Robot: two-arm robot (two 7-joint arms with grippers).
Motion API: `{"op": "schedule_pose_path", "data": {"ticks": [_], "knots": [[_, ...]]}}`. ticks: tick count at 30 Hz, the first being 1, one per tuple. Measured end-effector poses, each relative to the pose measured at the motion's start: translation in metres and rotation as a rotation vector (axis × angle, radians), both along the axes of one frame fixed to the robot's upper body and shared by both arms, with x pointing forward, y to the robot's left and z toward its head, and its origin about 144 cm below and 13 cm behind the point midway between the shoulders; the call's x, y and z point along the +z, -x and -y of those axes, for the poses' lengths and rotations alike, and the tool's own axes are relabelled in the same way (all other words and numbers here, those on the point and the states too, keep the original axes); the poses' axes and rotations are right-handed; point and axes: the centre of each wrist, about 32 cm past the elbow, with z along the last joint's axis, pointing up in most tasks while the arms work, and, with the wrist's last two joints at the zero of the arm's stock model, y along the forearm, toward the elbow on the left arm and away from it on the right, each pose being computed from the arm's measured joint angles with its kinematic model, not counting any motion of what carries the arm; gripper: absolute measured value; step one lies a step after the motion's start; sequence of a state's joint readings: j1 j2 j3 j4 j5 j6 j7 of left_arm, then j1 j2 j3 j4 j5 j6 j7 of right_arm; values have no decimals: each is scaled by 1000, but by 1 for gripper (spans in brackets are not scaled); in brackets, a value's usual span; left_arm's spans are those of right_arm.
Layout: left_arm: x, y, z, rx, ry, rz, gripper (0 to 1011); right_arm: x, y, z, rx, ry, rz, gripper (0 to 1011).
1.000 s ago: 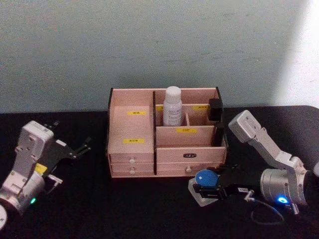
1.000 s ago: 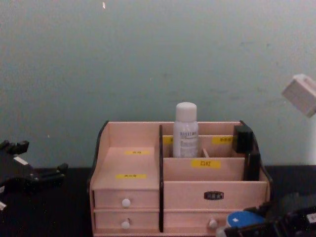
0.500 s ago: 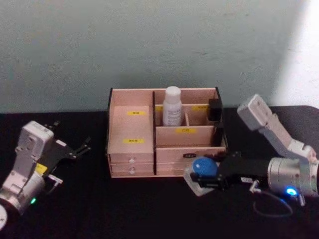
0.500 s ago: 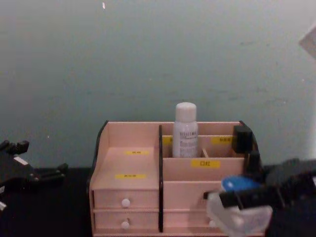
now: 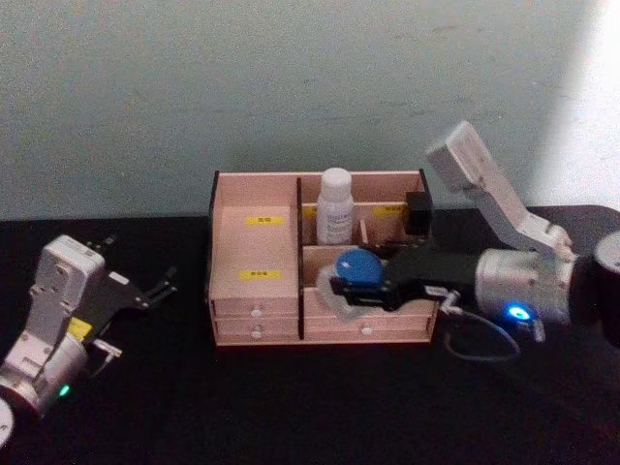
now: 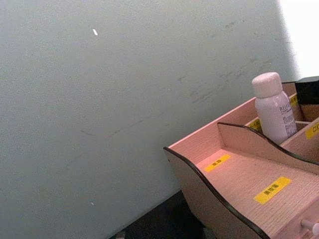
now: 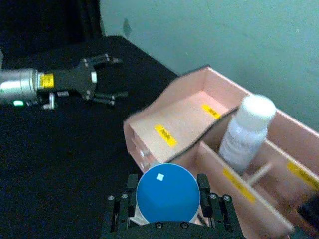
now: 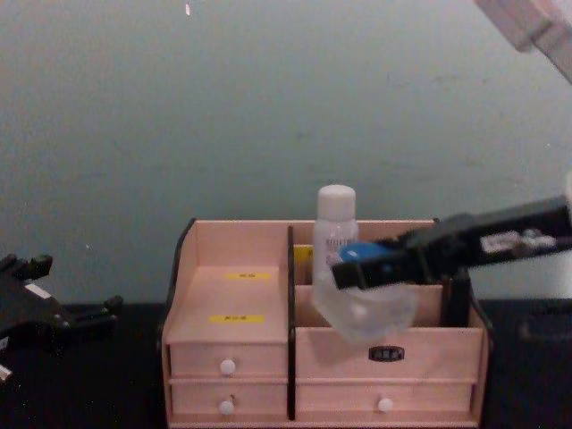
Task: Pick up the facial cleanser and watermelon frost from the table and place them into the tiered storage box.
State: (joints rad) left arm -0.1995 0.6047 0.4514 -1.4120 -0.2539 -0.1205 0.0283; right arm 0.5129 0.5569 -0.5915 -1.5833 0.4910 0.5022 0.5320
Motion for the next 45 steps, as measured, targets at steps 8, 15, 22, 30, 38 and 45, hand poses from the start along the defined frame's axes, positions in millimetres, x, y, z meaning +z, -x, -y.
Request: {"op": "schedule_pose_path", "data": {"ticks": [8,15,22,30,38,45], "knots": [[0,0,0,0,0,0,1001,10,-20,-22,29,-28,17,716],[0,0,0,0,0,0,1001,15,-42,-45,36,-51,17,717],[0,0,0,0,0,0,1001,13,-61,-66,23,-55,5,717],[0,0,0,0,0,0,1001,5,-82,-85,1,-31,-11,716],[0,0,0,0,0,0,1001,-2,-94,-97,-8,-14,-27,716],[0,0,0,0,0,0,1001,-7,-98,-103,-9,-6,-32,716]]}}
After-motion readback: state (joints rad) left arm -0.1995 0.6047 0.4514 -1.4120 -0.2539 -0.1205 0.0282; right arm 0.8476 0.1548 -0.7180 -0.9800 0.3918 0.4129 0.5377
